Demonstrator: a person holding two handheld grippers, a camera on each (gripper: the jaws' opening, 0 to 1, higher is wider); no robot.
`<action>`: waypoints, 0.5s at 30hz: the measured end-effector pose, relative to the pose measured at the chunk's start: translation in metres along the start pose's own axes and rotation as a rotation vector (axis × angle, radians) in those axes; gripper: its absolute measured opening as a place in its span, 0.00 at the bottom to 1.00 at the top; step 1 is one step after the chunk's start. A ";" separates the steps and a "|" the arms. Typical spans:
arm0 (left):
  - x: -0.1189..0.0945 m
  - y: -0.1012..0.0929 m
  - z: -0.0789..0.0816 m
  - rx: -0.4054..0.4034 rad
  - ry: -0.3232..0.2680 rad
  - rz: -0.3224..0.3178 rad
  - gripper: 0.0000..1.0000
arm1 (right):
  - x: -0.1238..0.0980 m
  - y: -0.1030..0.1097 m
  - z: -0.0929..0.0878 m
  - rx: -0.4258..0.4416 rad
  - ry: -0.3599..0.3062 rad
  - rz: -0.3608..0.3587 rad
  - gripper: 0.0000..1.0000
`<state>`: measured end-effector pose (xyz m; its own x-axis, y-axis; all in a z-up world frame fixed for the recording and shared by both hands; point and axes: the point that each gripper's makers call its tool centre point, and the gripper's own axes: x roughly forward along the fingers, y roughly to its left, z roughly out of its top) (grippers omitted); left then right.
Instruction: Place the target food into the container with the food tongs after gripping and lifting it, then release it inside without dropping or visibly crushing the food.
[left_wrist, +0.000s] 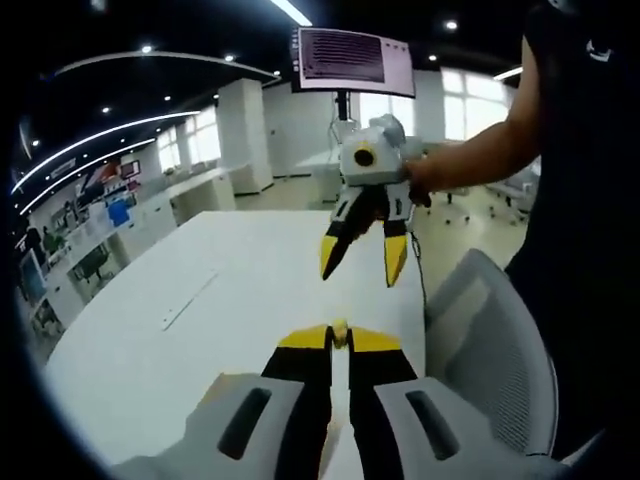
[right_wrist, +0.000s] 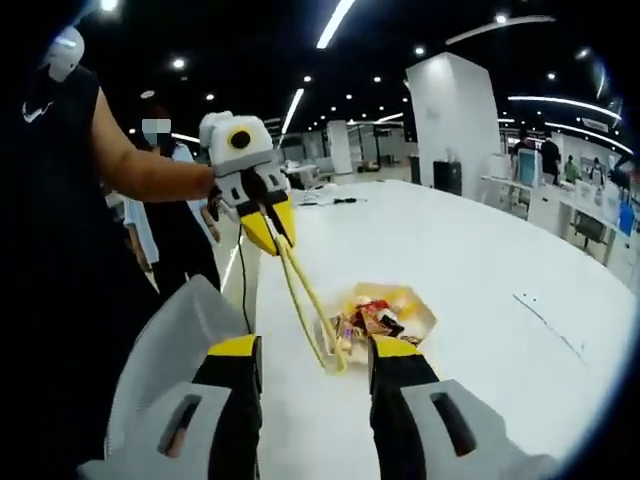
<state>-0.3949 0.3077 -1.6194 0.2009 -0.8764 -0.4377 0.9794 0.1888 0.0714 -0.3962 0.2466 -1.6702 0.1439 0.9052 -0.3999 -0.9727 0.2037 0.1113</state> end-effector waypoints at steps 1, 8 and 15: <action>0.002 -0.002 0.002 -0.002 -0.005 -0.010 0.00 | 0.008 -0.001 -0.003 -0.026 0.003 -0.016 0.51; 0.003 -0.009 0.014 -0.001 -0.032 -0.035 0.00 | 0.039 0.004 -0.024 -0.076 0.110 0.036 0.36; -0.002 -0.011 0.013 -0.017 -0.050 -0.041 0.00 | 0.032 0.001 -0.028 -0.083 0.140 0.054 0.17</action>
<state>-0.4062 0.3018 -1.6080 0.1615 -0.9045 -0.3948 0.9865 0.1592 0.0387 -0.3974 0.2648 -1.7084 0.0699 0.8518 -0.5192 -0.9908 0.1197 0.0630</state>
